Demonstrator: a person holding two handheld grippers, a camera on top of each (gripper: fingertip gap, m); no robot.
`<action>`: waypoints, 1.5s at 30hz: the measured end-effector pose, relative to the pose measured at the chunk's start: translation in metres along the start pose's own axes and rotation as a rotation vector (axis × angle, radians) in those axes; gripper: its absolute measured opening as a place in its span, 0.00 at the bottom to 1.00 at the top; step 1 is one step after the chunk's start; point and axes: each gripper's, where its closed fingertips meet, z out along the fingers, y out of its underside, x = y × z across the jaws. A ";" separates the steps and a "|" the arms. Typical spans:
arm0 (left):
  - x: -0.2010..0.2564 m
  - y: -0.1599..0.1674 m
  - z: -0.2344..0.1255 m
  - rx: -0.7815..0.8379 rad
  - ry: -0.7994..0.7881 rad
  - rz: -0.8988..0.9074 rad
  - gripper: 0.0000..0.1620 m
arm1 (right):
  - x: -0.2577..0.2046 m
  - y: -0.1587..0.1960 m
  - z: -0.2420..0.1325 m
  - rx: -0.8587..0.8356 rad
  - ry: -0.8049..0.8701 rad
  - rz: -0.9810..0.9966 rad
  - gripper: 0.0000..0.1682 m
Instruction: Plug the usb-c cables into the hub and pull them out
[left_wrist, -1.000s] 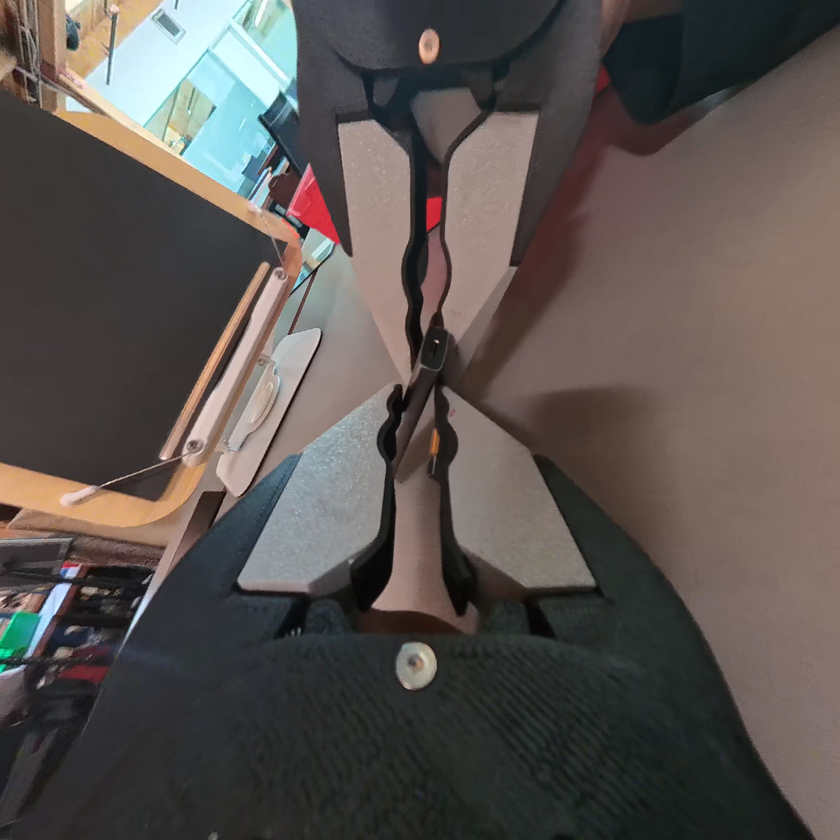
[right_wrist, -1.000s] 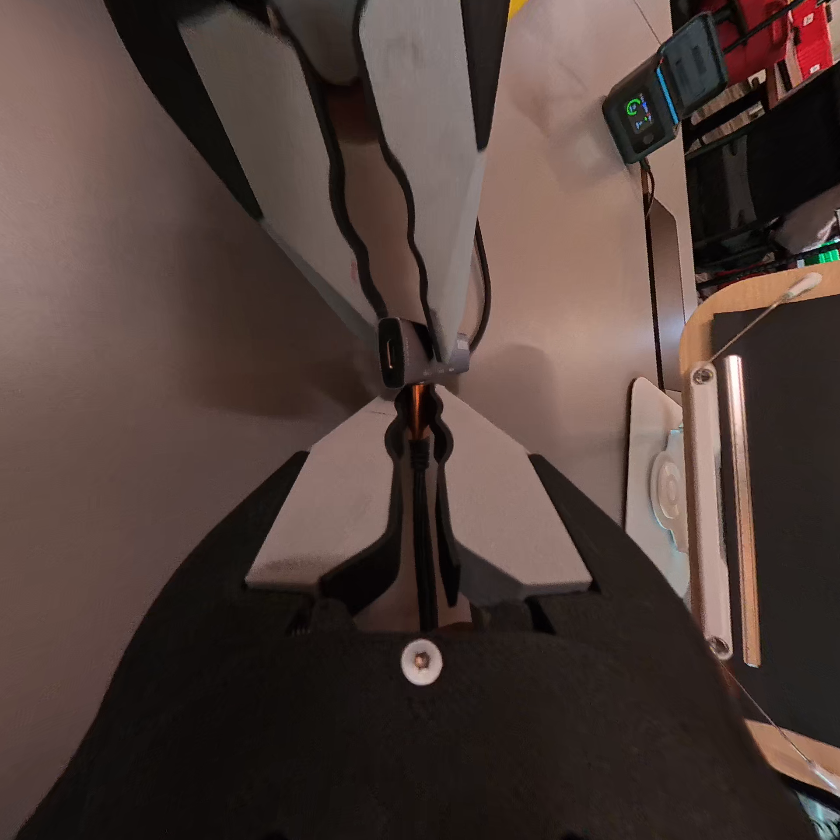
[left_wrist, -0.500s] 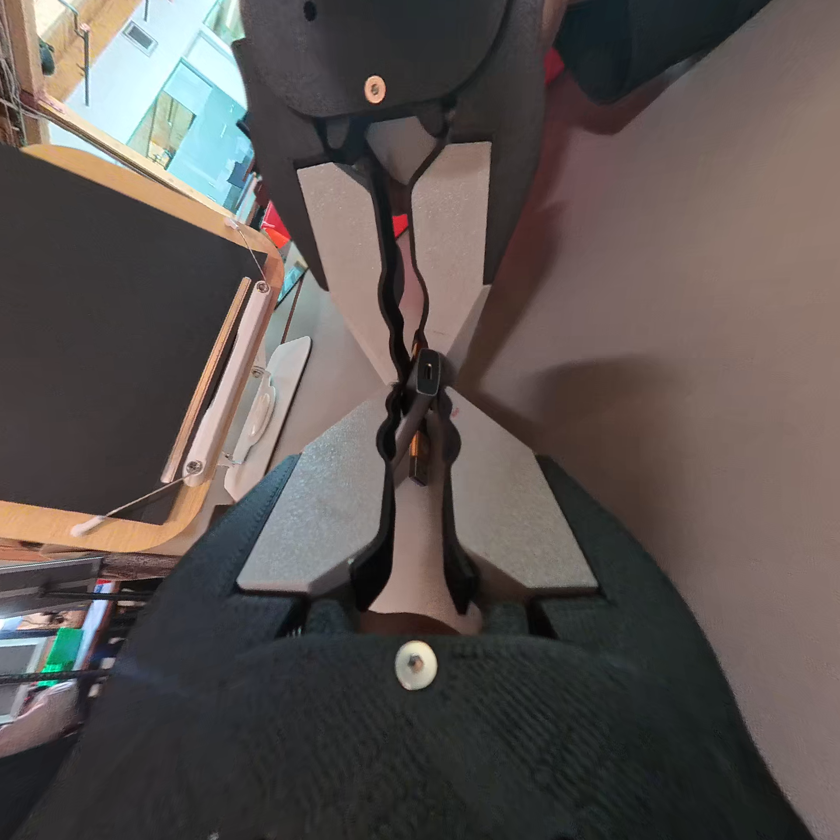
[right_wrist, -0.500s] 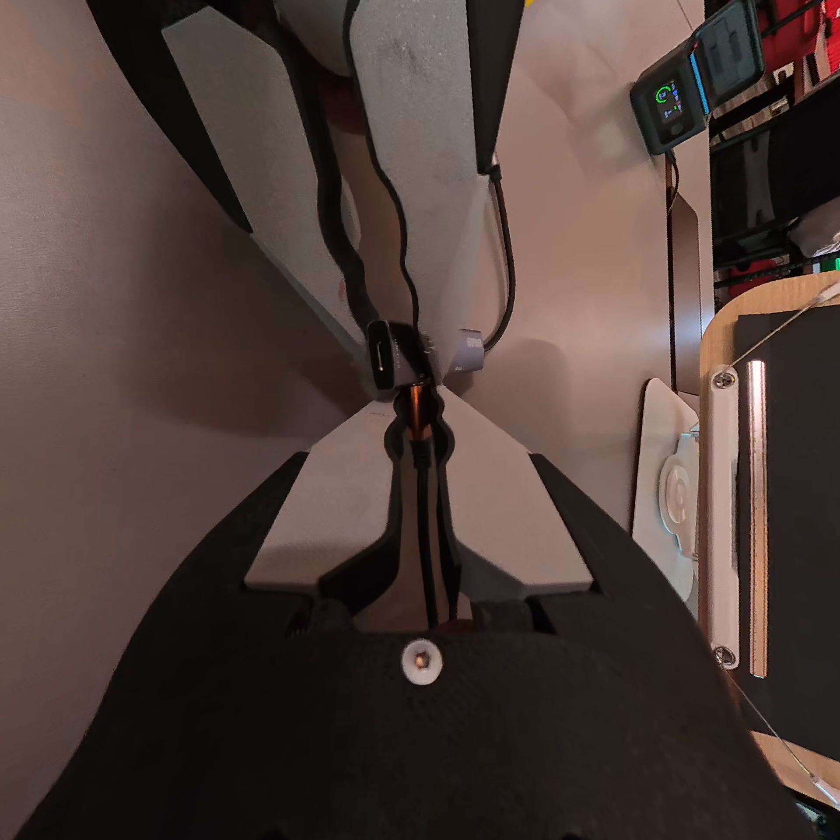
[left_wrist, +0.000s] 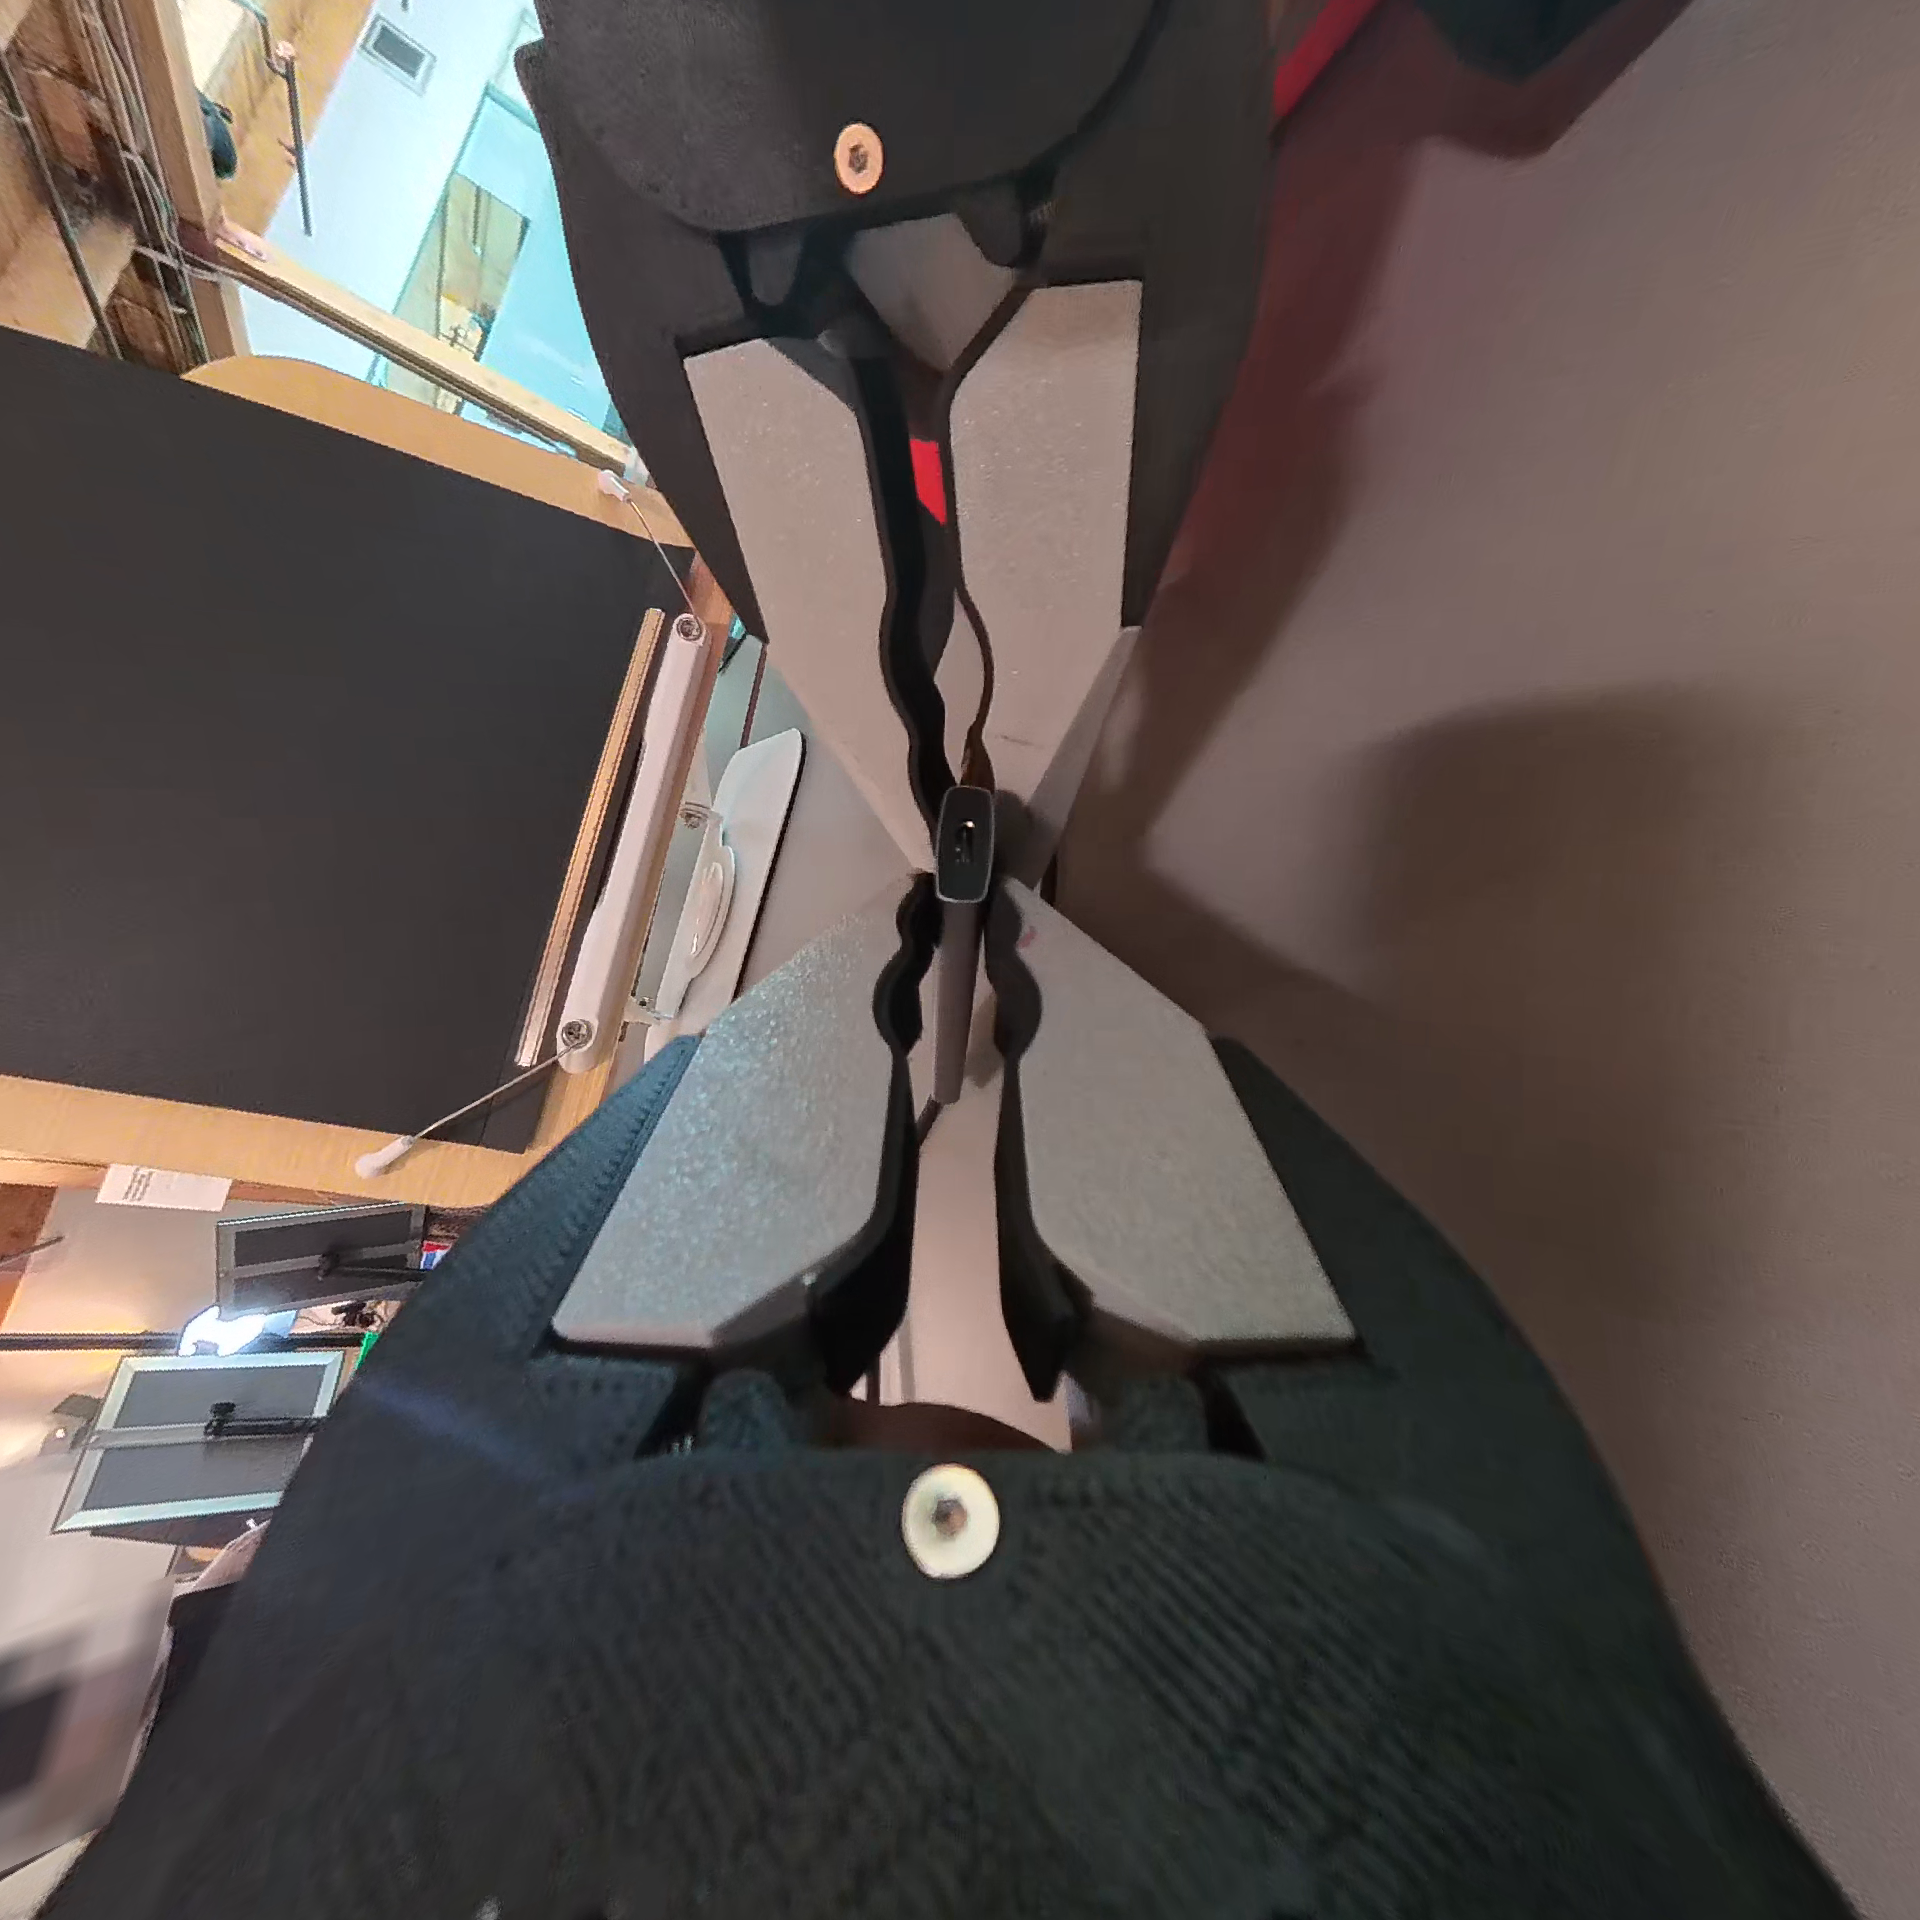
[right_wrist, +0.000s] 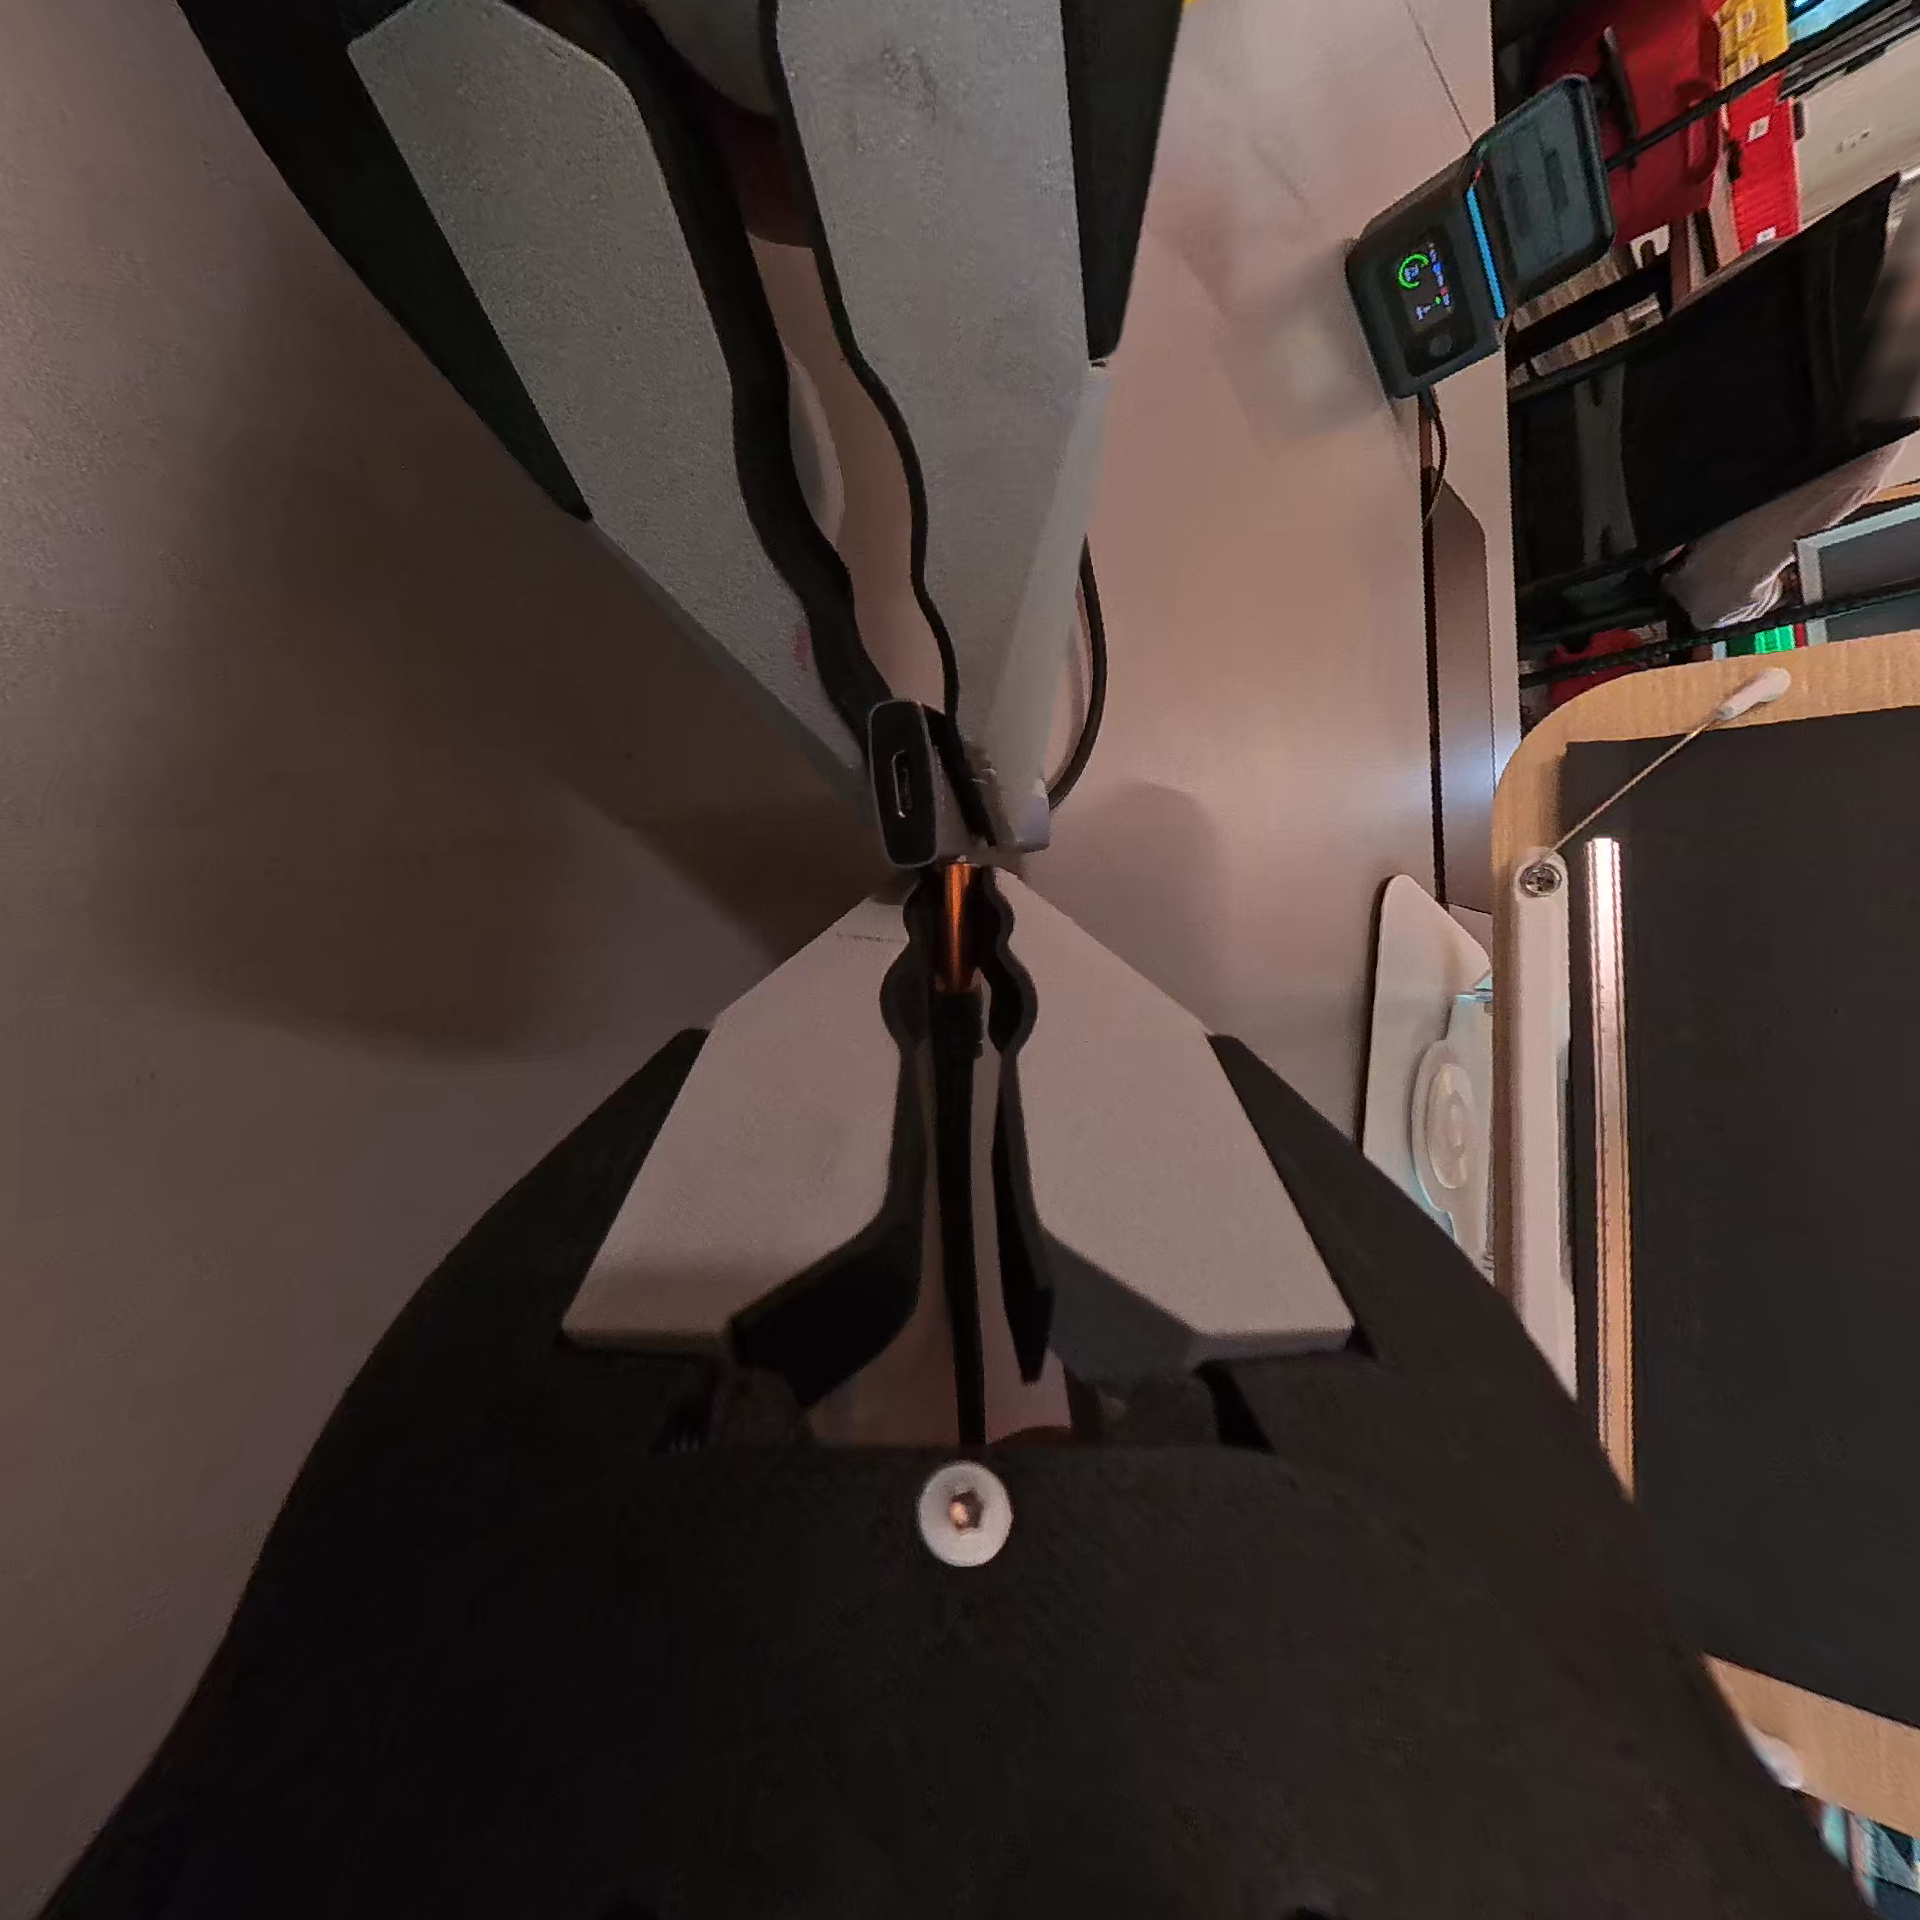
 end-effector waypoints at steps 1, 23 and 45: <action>0.000 0.000 0.000 -0.001 -0.001 0.001 0.04 | 0.000 0.000 0.000 0.006 -0.003 0.005 0.03; -0.005 -0.003 -0.005 0.075 0.016 -0.107 0.04 | 0.004 -0.013 -0.003 0.097 0.025 0.075 0.05; -0.007 -0.005 -0.009 0.130 0.045 -0.192 0.05 | 0.004 -0.023 -0.012 0.184 0.072 -0.017 0.04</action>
